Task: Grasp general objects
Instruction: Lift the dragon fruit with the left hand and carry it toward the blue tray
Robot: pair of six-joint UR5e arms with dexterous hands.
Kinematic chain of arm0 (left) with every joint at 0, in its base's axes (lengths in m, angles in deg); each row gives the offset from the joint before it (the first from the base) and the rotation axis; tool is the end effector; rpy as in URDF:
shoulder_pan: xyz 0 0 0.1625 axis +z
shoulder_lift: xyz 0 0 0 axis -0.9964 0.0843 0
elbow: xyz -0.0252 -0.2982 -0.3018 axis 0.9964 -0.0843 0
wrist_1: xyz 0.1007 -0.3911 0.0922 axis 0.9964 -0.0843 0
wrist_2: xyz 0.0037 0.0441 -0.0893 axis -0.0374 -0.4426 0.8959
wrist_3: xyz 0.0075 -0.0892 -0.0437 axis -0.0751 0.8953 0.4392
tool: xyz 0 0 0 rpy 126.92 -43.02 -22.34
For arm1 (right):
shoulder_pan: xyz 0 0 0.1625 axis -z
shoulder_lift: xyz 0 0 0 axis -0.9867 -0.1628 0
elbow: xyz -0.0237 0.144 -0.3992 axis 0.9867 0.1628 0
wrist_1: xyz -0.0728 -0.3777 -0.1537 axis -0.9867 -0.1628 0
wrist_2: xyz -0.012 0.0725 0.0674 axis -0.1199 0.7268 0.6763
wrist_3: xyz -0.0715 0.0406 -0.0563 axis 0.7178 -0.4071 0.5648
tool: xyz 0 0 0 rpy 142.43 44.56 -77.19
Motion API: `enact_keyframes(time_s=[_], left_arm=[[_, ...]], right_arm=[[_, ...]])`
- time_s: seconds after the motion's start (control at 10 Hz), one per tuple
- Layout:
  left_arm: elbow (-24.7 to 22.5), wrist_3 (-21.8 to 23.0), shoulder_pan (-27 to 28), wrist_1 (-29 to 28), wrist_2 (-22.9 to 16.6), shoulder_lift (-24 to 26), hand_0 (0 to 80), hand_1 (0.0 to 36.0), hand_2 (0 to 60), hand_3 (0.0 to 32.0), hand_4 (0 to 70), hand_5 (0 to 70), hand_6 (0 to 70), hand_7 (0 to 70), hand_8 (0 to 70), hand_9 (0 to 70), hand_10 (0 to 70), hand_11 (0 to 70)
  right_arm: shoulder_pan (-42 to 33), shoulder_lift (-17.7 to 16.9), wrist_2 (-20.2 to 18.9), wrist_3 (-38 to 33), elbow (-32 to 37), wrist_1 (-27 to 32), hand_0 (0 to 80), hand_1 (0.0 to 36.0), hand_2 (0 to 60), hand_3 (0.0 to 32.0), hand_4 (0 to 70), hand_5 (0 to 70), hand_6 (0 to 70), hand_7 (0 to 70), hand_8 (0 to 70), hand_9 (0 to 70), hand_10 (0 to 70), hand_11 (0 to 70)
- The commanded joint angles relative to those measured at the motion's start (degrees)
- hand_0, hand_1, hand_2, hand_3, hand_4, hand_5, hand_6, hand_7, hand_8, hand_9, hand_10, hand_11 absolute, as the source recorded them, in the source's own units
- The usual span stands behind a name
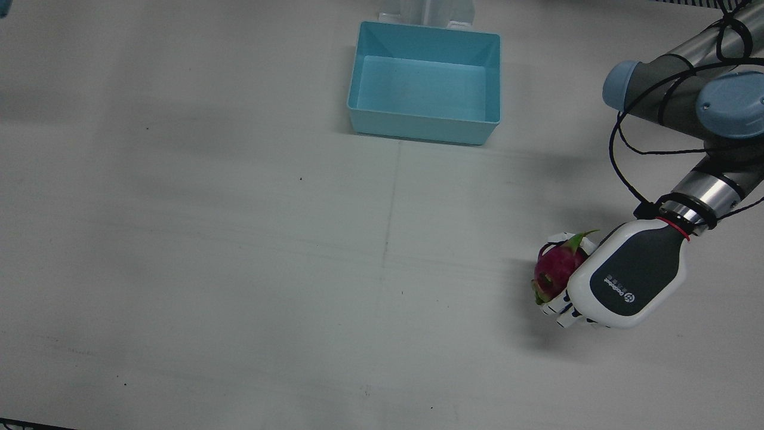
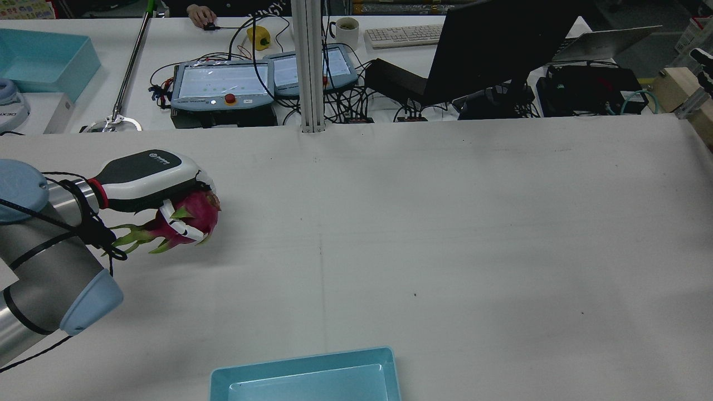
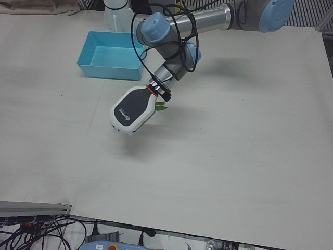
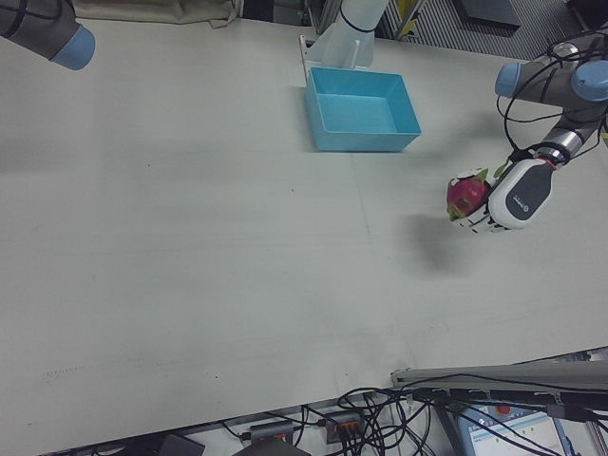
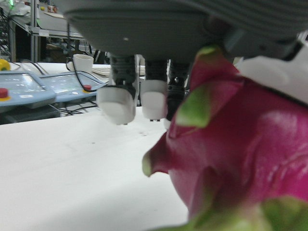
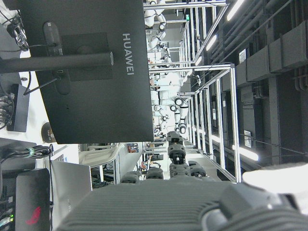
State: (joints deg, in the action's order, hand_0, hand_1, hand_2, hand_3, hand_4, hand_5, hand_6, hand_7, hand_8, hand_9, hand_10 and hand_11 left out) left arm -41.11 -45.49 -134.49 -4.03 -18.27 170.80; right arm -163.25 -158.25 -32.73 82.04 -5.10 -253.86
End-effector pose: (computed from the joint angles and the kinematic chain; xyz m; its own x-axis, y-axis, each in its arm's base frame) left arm 0.3257 -0.5580 0.3104 -0.1012 0.1346 -0.9857 0.6415 0.7661 0.0388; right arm 0.0799 -0.5179 0.6605 -0.9965 0.0036 -0.0840 0.0840 0.0073 -0.9964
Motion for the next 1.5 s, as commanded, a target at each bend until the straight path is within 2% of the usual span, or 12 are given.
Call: enact_keyframes(time_s=[0.0, 0.1, 0.3, 0.6, 0.7, 0.8, 0.9, 1.0, 1.1, 1.2, 1.3, 1.4], left_arm=[[-3.05, 7.83, 7.55, 12.01, -7.14, 10.38, 29.2, 0.1, 60.0, 0.0, 70.0, 70.0, 70.0, 70.0, 70.0, 70.0, 70.0, 70.0], [-3.31, 7.76, 10.63, 14.56, -8.72, 12.32, 36.6, 0.7, 60.0, 0.0, 70.0, 70.0, 70.0, 70.0, 70.0, 70.0, 70.0, 70.0], [-4.54, 7.93, 17.40, 16.87, -9.09, 13.13, 40.3, 1.3, 60.0, 0.0, 70.0, 70.0, 70.0, 70.0, 70.0, 70.0, 70.0, 70.0], [-4.63, 7.67, 20.41, 18.63, -10.40, 12.43, 44.9, 0.9, 60.0, 0.0, 70.0, 70.0, 70.0, 70.0, 70.0, 70.0, 70.0, 70.0], [-4.54, 7.58, 20.24, 18.63, -13.28, 12.17, 47.7, 1.6, 43.9, 0.0, 70.0, 70.0, 70.0, 70.0, 70.0, 70.0, 70.0, 70.0], [-4.54, 7.58, 20.24, 18.89, -14.88, 11.03, 50.0, 8.5, 31.7, 0.0, 70.0, 64.0, 70.0, 70.0, 61.8, 70.0, 70.0, 70.0], [-4.54, 7.58, 20.67, 19.68, -15.33, 10.59, 50.5, 14.9, 23.0, 0.0, 55.5, 30.5, 34.8, 61.5, 23.6, 37.2, 33.8, 48.5], [-4.54, 7.58, 20.94, 20.21, -16.46, 10.58, 51.0, 17.7, 21.5, 0.0, 42.7, 21.7, 21.1, 45.2, 10.7, 20.1, 22.1, 33.2], [-4.63, 7.75, 20.94, 20.21, -18.30, 10.58, 51.1, 18.7, 21.1, 0.0, 35.1, 21.6, 17.4, 39.2, 5.9, 13.0, 19.9, 30.1], [-4.63, 8.02, 21.03, 20.30, -19.97, 10.76, 49.5, 16.9, 18.7, 0.0, 29.7, 19.5, 14.6, 33.5, 3.8, 7.9, 18.9, 28.6], [-4.72, 8.71, 21.20, 20.65, -20.69, 10.85, 47.1, 12.9, 14.0, 0.0, 27.3, 18.5, 13.3, 31.3, 3.4, 6.1, 18.8, 28.2], [-4.81, 9.24, 21.38, 20.65, -20.87, 10.85, 44.1, 7.1, 5.4, 0.0, 28.3, 18.8, 13.7, 32.5, 3.7, 6.9, 18.9, 27.9]], right_arm=[[0.00, 0.00, -0.09, 0.01, 0.00, 0.00, 0.0, 0.0, 0.0, 0.0, 0.0, 0.0, 0.0, 0.0, 0.0, 0.0, 0.0, 0.0], [0.00, 0.00, 0.00, 0.01, 0.00, 0.00, 0.0, 0.0, 0.0, 0.0, 0.0, 0.0, 0.0, 0.0, 0.0, 0.0, 0.0, 0.0], [0.00, 0.00, 0.00, 0.01, 0.00, 0.00, 0.0, 0.0, 0.0, 0.0, 0.0, 0.0, 0.0, 0.0, 0.0, 0.0, 0.0, 0.0], [0.00, 0.00, 0.00, 0.01, 0.00, 0.00, 0.0, 0.0, 0.0, 0.0, 0.0, 0.0, 0.0, 0.0, 0.0, 0.0, 0.0, 0.0], [0.00, 0.00, 0.00, 0.01, 0.00, 0.00, 0.0, 0.0, 0.0, 0.0, 0.0, 0.0, 0.0, 0.0, 0.0, 0.0, 0.0, 0.0], [0.00, 0.00, 0.00, 0.01, 0.00, 0.00, 0.0, 0.0, 0.0, 0.0, 0.0, 0.0, 0.0, 0.0, 0.0, 0.0, 0.0, 0.0], [0.00, 0.00, 0.00, 0.01, 0.00, 0.00, 0.0, 0.0, 0.0, 0.0, 0.0, 0.0, 0.0, 0.0, 0.0, 0.0, 0.0, 0.0], [0.00, 0.00, 0.00, 0.01, 0.00, 0.00, 0.0, 0.0, 0.0, 0.0, 0.0, 0.0, 0.0, 0.0, 0.0, 0.0, 0.0, 0.0], [0.00, 0.00, 0.00, 0.01, 0.00, 0.00, 0.0, 0.0, 0.0, 0.0, 0.0, 0.0, 0.0, 0.0, 0.0, 0.0, 0.0, 0.0], [0.00, 0.00, 0.00, 0.01, 0.00, 0.00, 0.0, 0.0, 0.0, 0.0, 0.0, 0.0, 0.0, 0.0, 0.0, 0.0, 0.0, 0.0], [0.00, 0.00, 0.00, 0.01, 0.00, 0.00, 0.0, 0.0, 0.0, 0.0, 0.0, 0.0, 0.0, 0.0, 0.0, 0.0, 0.0, 0.0], [0.00, 0.00, 0.00, 0.01, 0.00, 0.00, 0.0, 0.0, 0.0, 0.0, 0.0, 0.0, 0.0, 0.0, 0.0, 0.0, 0.0, 0.0]])
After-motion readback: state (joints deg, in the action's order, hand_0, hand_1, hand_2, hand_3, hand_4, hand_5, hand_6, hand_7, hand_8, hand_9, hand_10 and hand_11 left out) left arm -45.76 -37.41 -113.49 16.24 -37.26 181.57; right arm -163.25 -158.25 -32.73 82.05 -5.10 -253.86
